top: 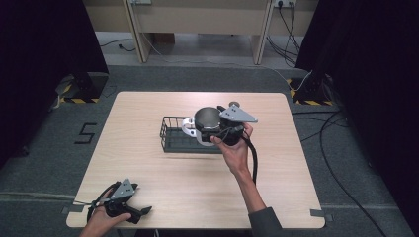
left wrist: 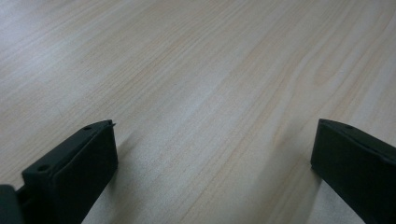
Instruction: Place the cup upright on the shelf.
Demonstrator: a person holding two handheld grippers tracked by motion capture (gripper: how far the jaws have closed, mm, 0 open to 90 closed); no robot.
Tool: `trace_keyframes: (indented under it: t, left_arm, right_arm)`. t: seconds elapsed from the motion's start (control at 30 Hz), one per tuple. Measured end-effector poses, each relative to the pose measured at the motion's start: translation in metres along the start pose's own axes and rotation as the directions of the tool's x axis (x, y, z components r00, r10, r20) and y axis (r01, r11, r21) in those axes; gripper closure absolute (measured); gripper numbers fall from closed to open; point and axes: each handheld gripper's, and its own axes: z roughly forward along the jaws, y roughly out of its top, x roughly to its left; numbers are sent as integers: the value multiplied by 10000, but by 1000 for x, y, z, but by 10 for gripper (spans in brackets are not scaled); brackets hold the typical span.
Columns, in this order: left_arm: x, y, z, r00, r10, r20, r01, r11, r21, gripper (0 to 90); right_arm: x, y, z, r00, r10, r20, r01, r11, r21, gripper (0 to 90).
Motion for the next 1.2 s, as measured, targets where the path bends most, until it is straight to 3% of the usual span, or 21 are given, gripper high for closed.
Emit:
trace_keyframes:
  t: [0.33,0.67,1.2]
  left_arm:
    - [0,0,0,10000,3,4,-3,10000,15,0]
    - [0,0,0,10000,-2,2,2,10000,0,0]
    - [0,0,0,10000,-8,6,8,10000,-15,0]
  right_arm:
    - [-6,4,28,9997,-168,176,164,9996,225,66]
    - [-22,-9,55,9984,22,563,-53,9985,543,66]
    - [-24,-21,68,9981,-34,621,-21,9960,893,65]
